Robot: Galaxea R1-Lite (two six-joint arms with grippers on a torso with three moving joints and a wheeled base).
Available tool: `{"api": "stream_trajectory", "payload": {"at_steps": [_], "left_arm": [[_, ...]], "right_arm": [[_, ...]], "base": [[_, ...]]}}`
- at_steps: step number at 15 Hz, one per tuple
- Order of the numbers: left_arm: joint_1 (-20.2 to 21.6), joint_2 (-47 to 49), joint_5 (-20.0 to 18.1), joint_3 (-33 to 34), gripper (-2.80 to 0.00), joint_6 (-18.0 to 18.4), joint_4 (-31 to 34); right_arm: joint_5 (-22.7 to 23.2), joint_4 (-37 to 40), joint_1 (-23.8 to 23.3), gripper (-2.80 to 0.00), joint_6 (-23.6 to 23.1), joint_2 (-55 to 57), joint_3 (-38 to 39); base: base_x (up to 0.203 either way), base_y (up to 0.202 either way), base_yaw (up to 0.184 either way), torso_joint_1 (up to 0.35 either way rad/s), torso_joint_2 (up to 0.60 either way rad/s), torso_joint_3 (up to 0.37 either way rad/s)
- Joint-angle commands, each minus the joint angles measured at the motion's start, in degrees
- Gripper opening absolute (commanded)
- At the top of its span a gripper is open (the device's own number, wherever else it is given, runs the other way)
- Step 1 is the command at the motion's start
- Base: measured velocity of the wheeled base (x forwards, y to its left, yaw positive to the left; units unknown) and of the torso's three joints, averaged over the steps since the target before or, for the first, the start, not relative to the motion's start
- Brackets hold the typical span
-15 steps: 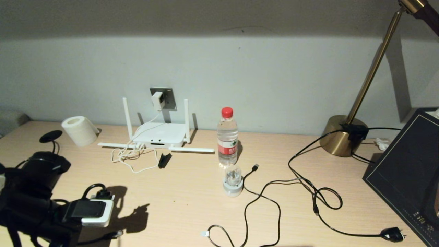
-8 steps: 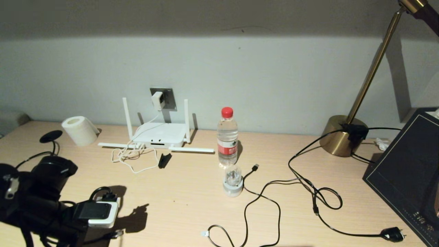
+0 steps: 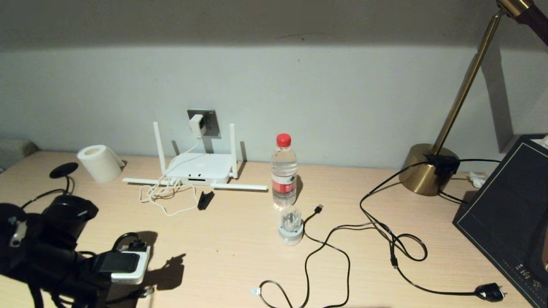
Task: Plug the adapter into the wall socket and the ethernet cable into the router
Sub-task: Pick up cable
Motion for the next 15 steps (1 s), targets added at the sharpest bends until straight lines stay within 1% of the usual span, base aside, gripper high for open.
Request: {"api": "stream_trajectory", "payload": {"at_steps": [1, 9, 11, 13, 15], "left_arm": [[0.1, 0.4, 0.1, 0.0, -2.8, 0.5, 0.3], [0.3, 0.3, 0.0, 0.3, -2.8, 0.6, 0.3], [0.2, -1.2, -0.9, -0.4, -2.8, 0.9, 0.2], [-0.2, -3.9, -3.8, -4.1, -2.8, 2.4, 0.8], [-1.1, -5.8, -6.3, -10.7, -2.8, 2.7, 2.7]], "right_arm": [[0.0, 0.0, 0.0, -2.8, 0.0, 0.1, 1.8], [0.0, 0.0, 0.1, -2.8, 0.1, 0.1, 1.8], [0.0, -0.1, 0.0, -2.8, 0.1, 0.0, 1.8], [0.0, -0.5, 0.0, -2.8, -0.3, 0.0, 1.8], [0.0, -0.6, 0.0, -2.8, -0.2, 0.0, 1.8]], "base": [[0.0, 0.0, 0.0, 0.0, 0.0, 0.0], [0.0, 0.0, 0.0, 0.0, 0.0, 0.0], [0.0, 0.0, 0.0, 0.0, 0.0, 0.0], [0.0, 0.0, 0.0, 0.0, 0.0, 0.0], [0.0, 0.0, 0.0, 0.0, 0.0, 0.0]]}}
